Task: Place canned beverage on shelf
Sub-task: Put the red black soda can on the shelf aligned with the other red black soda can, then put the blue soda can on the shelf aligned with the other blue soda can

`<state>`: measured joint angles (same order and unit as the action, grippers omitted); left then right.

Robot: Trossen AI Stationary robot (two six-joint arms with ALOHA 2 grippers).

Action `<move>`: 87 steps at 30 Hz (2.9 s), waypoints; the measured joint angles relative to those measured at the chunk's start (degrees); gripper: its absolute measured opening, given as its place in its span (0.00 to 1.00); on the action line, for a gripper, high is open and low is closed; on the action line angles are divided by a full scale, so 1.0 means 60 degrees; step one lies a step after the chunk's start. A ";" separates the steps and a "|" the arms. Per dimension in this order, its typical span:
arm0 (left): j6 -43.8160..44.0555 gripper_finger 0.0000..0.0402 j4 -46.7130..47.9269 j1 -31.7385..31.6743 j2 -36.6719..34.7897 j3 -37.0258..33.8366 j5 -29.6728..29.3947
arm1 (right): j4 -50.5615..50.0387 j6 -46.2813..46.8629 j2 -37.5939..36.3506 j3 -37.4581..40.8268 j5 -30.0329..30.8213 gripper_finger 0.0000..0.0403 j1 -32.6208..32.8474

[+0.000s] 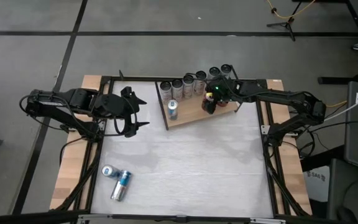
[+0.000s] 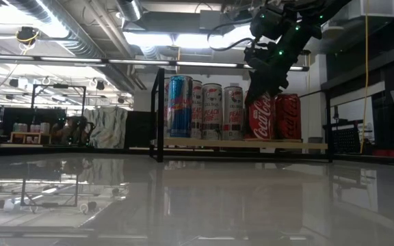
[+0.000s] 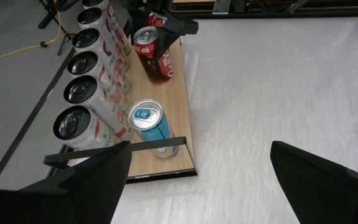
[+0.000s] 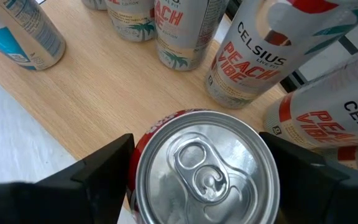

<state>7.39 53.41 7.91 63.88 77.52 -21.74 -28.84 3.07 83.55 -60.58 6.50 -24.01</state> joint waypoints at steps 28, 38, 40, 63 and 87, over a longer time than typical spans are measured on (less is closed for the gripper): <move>0.0009 0.94 -0.0211 -0.0002 -0.0004 0.0000 0.0148 | 0.0010 -0.0080 0.0011 -0.0158 -0.0010 0.91 -0.0004; 0.1842 0.94 0.0043 -0.0002 -0.0191 0.0004 0.3782 | -0.0717 -0.0090 -0.0007 -0.1185 -0.0010 0.91 -0.0004; 0.2684 0.94 0.0388 0.0001 -0.0289 0.0004 0.4511 | -0.0772 -0.0091 -0.0015 -0.1334 -0.0010 0.91 -0.0004; 1.4315 0.94 0.5022 0.3543 0.0072 0.0004 0.5348 | -0.0994 -0.0098 -0.0015 -0.2861 -0.0824 0.91 0.0000; 1.5692 0.94 0.5020 0.6162 0.3094 0.0000 0.4961 | -0.0645 -0.0102 -0.0015 -0.2932 -0.5150 0.91 0.0756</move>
<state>101.54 83.53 44.88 82.44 77.52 8.03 -32.71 2.46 83.46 -78.17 -24.40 -19.47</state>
